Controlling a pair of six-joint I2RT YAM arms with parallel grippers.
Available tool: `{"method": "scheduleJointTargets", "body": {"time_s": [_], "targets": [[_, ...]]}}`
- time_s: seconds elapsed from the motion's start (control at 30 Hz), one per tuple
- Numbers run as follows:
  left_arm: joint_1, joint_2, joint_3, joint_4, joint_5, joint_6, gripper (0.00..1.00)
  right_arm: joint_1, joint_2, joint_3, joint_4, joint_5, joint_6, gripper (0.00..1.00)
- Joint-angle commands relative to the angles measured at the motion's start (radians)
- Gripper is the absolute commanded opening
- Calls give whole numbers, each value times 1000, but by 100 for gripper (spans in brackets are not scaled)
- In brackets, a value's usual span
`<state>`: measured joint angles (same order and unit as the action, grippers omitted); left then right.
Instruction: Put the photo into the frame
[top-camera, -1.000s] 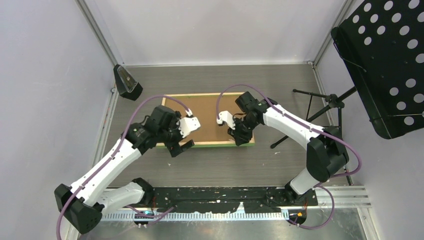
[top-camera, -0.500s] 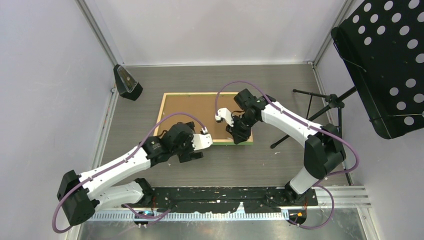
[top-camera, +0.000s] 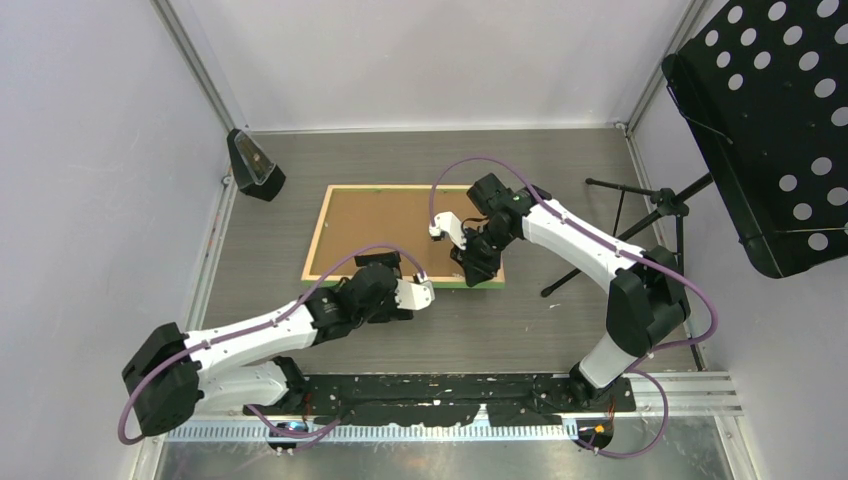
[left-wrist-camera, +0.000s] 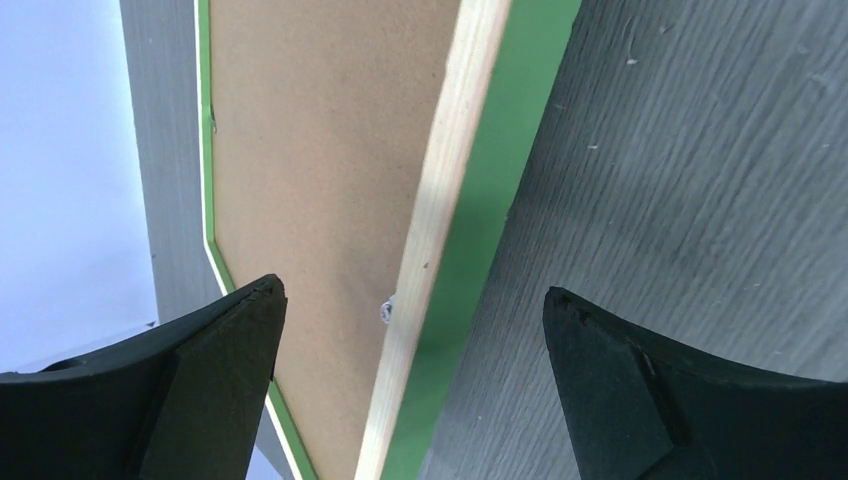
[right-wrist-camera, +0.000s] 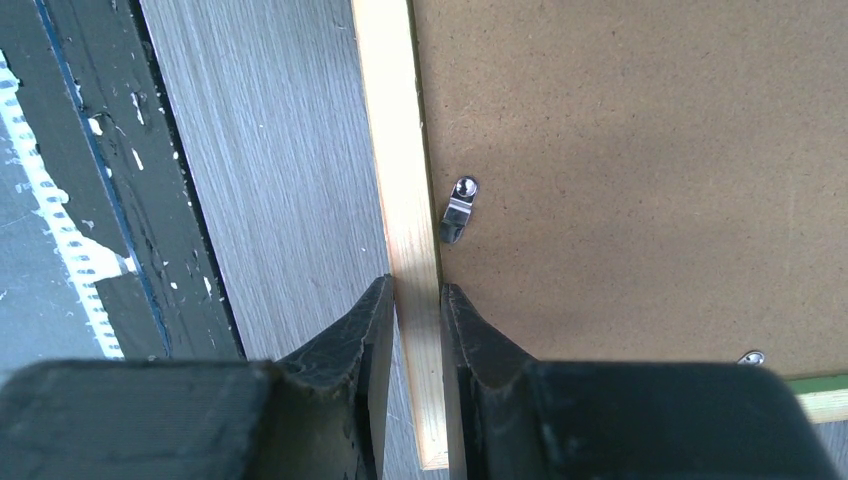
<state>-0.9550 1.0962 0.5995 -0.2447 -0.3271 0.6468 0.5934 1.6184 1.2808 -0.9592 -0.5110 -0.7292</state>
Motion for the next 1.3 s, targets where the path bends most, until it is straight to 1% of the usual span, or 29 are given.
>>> {"method": "scheduleJointTargets", "body": {"time_s": [0.0, 0.13, 0.3, 0.47, 0.7, 0.87, 0.97, 1.03, 1.07, 1.13, 1.17, 1.23, 1.27], "targets": [[-8, 27, -64, 229, -97, 88, 100, -8, -15, 56, -13, -42, 41, 6], [-8, 54, -95, 295, -129, 119, 96, -8, -17, 54, -17, -45, 40, 5], [-8, 69, -109, 340, -160, 165, 83, -9, -21, 50, -20, -45, 40, 5], [-12, 30, -119, 331, -172, 167, 74, -13, -23, 51, -21, -45, 42, 6], [-43, 0, -133, 306, -195, 158, 65, -17, -15, 51, -20, -47, 43, 6], [-66, 7, -139, 303, -213, 139, 54, -19, -12, 55, -21, -52, 46, 5], [-69, 17, -138, 303, -218, 130, 43, -20, -13, 57, -20, -60, 49, 5], [-69, 21, -136, 306, -221, 125, 34, -21, -15, 56, -21, -64, 51, 5], [-70, 22, -136, 306, -221, 123, 30, -22, -16, 56, -21, -65, 52, 5], [-72, 22, -133, 307, -224, 121, 27, -23, -20, 55, -21, -67, 55, 5], [-75, 21, -133, 308, -228, 120, 23, -24, -21, 56, -22, -68, 56, 5], [-82, 18, -130, 307, -242, 119, 2, -24, -22, 58, -25, -71, 58, 6], [-86, 12, -130, 307, -249, 120, 0, -27, -23, 60, -26, -72, 61, 6]]}}
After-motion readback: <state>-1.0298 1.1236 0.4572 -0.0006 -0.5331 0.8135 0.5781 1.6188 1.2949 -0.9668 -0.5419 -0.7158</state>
